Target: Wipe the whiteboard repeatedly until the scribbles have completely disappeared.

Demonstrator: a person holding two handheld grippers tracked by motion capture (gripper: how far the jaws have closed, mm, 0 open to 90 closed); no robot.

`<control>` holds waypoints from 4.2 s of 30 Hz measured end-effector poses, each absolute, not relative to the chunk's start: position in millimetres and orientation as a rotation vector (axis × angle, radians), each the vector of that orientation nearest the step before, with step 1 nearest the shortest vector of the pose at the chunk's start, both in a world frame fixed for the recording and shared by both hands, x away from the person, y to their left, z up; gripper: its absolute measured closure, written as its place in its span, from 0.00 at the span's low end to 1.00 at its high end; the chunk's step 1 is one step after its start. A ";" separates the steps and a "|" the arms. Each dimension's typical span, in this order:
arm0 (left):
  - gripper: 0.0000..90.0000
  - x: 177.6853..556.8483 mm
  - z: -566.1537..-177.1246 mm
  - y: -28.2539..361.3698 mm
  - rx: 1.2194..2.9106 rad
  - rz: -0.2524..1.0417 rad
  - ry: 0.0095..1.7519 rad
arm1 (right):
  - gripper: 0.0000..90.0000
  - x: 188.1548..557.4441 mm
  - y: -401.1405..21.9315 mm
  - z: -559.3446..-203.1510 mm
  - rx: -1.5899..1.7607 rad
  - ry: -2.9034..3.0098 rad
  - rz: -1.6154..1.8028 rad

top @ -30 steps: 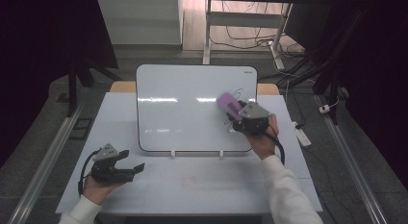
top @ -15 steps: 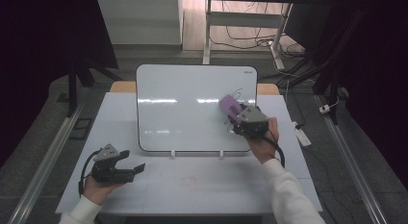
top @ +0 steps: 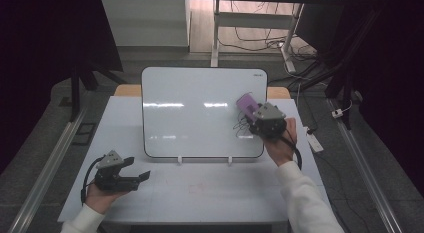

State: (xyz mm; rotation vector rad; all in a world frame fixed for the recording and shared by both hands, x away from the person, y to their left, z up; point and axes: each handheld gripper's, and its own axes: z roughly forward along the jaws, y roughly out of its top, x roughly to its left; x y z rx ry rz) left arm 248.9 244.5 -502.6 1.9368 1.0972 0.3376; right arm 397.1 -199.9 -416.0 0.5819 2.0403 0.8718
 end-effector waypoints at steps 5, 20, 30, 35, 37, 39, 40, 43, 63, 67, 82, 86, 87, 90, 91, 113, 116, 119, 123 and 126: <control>0.19 249.8 -502.8 242.8 1.942 0.333 1.094 | 0.45 400.9 -210.6 -407.6 0.636 1.972 0.840; 0.19 249.9 -503.0 244.5 1.940 0.337 1.095 | 0.45 418.5 -217.1 -383.9 0.740 1.904 0.842; 0.19 250.7 -503.2 243.4 1.943 0.335 1.094 | 0.45 407.0 -208.6 -395.2 0.637 2.003 0.766; 0.19 250.2 -503.4 242.7 1.946 0.334 1.093 | 0.45 411.5 -220.3 -387.4 0.726 1.944 0.783; 0.19 249.7 -502.9 242.6 1.947 0.334 1.088 | 0.45 414.5 -227.2 -385.3 0.764 1.954 0.826; 0.19 250.3 -503.2 243.1 1.945 0.332 1.090 | 0.45 408.0 -221.7 -392.9 0.707 1.997 0.788; 0.19 250.8 -503.6 243.4 1.945 0.330 1.092 | 0.45 402.2 -216.4 -399.9 0.672 2.027 0.767; 0.19 251.0 -503.9 243.9 1.943 0.330 1.096 | 0.45 382.7 -204.3 -425.0 0.594 2.109 0.732; 0.19 252.0 -503.6 241.9 1.952 0.327 1.084 | 0.45 381.0 -207.3 -423.7 0.641 2.083 0.699; 0.19 252.6 -504.0 241.8 1.955 0.327 1.084 | 0.45 400.2 -221.0 -403.0 0.748 2.022 0.755; 0.19 252.0 -502.8 242.0 1.948 0.329 1.082 | 0.45 382.5 -218.1 -424.5 0.718 2.105 0.724; 0.19 251.7 -502.6 243.4 1.942 0.327 1.084 | 0.45 380.2 -214.2 -427.9 0.727 2.150 0.733; 0.19 251.8 -503.0 243.8 1.941 0.325 1.085 | 0.45 373.6 -207.3 -435.9 0.692 2.187 0.714; 0.19 252.0 -503.5 244.3 1.942 0.324 1.087 | 0.45 352.8 -190.6 -461.2 0.568 2.254 0.630; 0.19 251.7 -503.3 244.0 1.942 0.325 1.086 | 0.45 350.0 -190.9 -464.0 0.565 2.256 0.623; 0.19 252.2 -503.1 242.8 1.946 0.323 1.081 | 0.45 376.1 -197.9 -431.9 0.714 2.187 0.657; 0.19 252.4 -503.4 243.0 1.944 0.322 1.084 | 0.45 366.0 -179.0 -443.7 0.611 2.238 0.602; 0.19 251.1 -502.4 241.5 1.949 0.326 1.076 | 0.45 370.6 -174.5 -437.6 0.610 2.230 0.615; 0.19 251.4 -502.6 241.3 1.950 0.325 1.076 | 0.45 390.1 -183.8 -413.7 0.702 2.159 0.673; 0.19 251.7 -503.2 242.5 1.948 0.325 1.081 | 0.45 392.2 -183.5 -411.4 0.713 2.174 0.669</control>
